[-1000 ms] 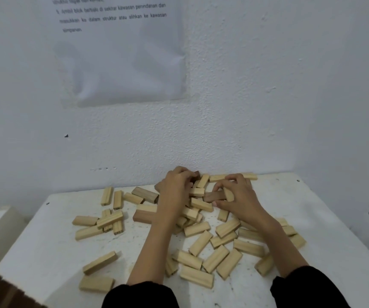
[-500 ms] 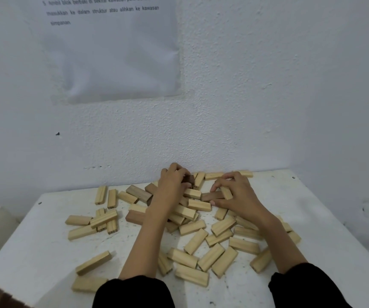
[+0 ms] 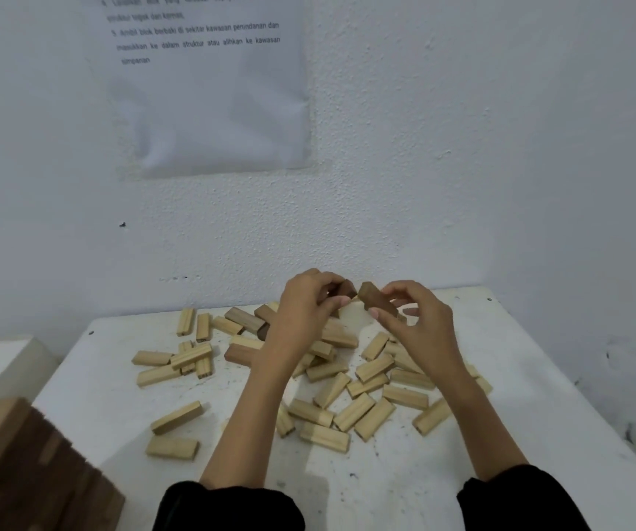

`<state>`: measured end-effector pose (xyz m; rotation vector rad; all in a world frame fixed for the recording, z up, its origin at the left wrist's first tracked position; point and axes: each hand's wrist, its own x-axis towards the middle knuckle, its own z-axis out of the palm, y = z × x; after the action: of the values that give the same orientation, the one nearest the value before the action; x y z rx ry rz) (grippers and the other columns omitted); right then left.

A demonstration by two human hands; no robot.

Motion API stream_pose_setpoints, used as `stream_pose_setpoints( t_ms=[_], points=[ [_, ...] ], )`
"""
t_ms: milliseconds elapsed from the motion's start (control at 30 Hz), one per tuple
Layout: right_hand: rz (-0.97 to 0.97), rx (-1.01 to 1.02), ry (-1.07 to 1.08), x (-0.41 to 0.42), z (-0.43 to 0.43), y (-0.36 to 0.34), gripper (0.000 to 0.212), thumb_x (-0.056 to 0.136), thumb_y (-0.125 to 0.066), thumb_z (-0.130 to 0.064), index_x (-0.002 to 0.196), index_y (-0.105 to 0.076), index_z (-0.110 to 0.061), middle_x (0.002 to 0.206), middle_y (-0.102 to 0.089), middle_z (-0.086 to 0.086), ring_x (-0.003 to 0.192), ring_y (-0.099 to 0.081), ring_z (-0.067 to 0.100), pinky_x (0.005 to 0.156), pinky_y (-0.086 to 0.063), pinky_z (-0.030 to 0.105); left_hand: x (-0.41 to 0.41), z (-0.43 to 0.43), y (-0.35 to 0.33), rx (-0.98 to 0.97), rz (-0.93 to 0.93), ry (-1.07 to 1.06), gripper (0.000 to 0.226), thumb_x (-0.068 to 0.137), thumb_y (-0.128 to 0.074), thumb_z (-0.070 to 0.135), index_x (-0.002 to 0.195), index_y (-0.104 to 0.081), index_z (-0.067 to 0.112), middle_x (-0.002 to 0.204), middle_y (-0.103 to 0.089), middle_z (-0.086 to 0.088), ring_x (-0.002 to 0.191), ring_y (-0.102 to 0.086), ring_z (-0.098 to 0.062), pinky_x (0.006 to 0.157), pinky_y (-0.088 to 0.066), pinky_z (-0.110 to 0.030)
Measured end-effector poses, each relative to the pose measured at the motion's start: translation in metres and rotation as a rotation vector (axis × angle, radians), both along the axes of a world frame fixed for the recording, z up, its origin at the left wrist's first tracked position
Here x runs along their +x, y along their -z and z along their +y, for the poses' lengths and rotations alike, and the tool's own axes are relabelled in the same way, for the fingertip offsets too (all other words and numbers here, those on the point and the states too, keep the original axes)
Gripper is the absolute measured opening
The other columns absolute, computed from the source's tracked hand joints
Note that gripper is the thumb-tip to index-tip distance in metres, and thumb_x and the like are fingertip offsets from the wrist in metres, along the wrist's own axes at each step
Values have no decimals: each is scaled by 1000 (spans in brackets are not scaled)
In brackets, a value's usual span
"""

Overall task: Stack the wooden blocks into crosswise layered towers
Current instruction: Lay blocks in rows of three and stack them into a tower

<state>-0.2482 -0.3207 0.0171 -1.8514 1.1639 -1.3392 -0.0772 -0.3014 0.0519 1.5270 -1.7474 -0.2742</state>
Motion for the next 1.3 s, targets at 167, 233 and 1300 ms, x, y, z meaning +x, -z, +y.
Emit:
stream_pose_setpoints(
  t_ms=[167, 233, 1300],
  points=[
    [-32, -29, 94, -1, 57, 27, 32, 71, -80, -21, 89, -58, -34, 90, -62, -15, 81, -59, 9, 73, -44, 15, -1, 59, 0, 160, -19, 9, 19, 84, -69, 19, 102, -71, 14, 88, -64, 0, 84, -56, -13, 69, -39, -15],
    [-40, -23, 115, -2, 78, 35, 31, 70, -81, -22, 90, -59, -30, 88, -62, -15, 80, -58, 9, 70, -45, 15, 1, 83, 3, 251, -72, -5, 22, 84, -69, 19, 104, -70, 10, 94, -67, -2, 89, -57, -15, 74, -41, -22],
    [464, 226, -5, -20, 214, 34, 22, 90, -54, -15, 103, -68, -27, 61, -50, -13, 56, -47, 4, 52, -37, 11, 40, 204, 41, 432, -90, 23, 51, 77, -72, 44, 121, -57, 24, 105, -50, 6, 90, -56, -10, 80, -48, -26]
  ],
)
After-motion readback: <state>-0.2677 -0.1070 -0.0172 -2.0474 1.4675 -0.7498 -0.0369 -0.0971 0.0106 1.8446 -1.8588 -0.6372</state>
